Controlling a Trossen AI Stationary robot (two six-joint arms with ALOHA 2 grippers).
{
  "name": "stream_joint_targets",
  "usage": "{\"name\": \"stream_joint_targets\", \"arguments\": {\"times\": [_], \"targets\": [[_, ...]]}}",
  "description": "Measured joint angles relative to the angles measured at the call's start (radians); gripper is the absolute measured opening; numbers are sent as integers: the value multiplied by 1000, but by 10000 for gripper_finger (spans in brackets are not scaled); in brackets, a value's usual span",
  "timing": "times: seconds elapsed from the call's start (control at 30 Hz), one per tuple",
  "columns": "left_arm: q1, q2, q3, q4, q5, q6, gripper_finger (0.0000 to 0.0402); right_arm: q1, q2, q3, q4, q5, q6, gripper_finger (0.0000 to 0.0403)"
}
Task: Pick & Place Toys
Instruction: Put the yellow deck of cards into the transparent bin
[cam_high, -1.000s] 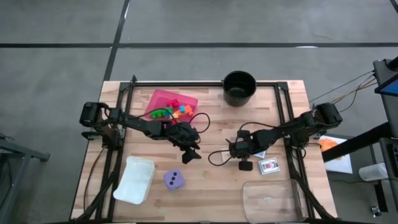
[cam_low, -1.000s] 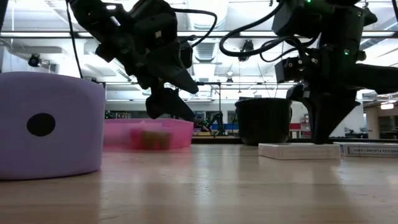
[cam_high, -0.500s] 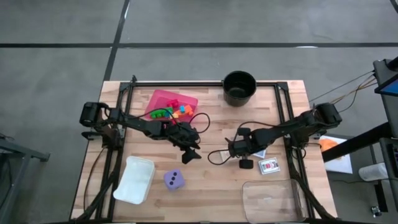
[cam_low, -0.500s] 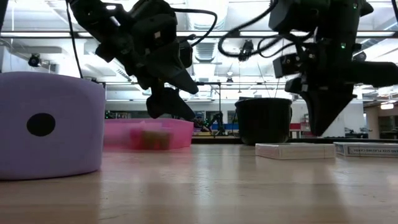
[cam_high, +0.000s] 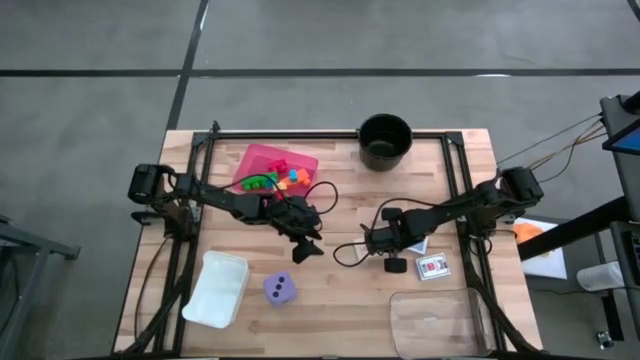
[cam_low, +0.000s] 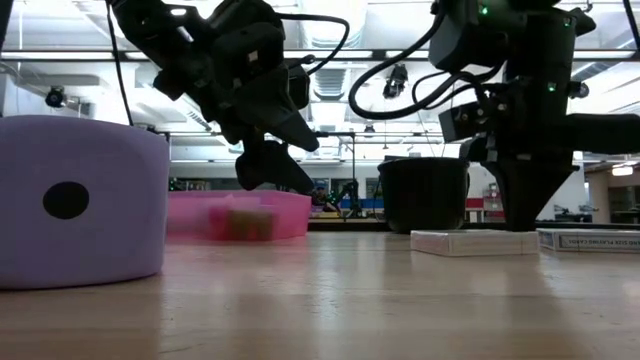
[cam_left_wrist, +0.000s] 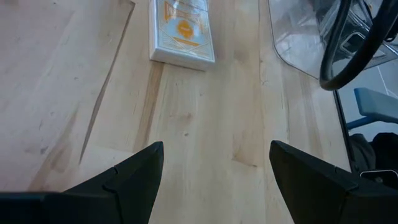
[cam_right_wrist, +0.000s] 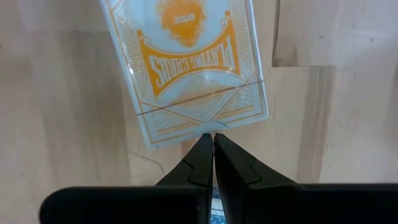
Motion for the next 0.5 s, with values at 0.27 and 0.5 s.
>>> {"name": "stream_joint_targets", "arguments": {"times": [0.27,0.5], "targets": [[0,0,0,0,0,0,295,0,-20,1,0,5,-7,18],[0,0,-1,0,0,0,295,0,-28,3,3,5,-7,18]]}}
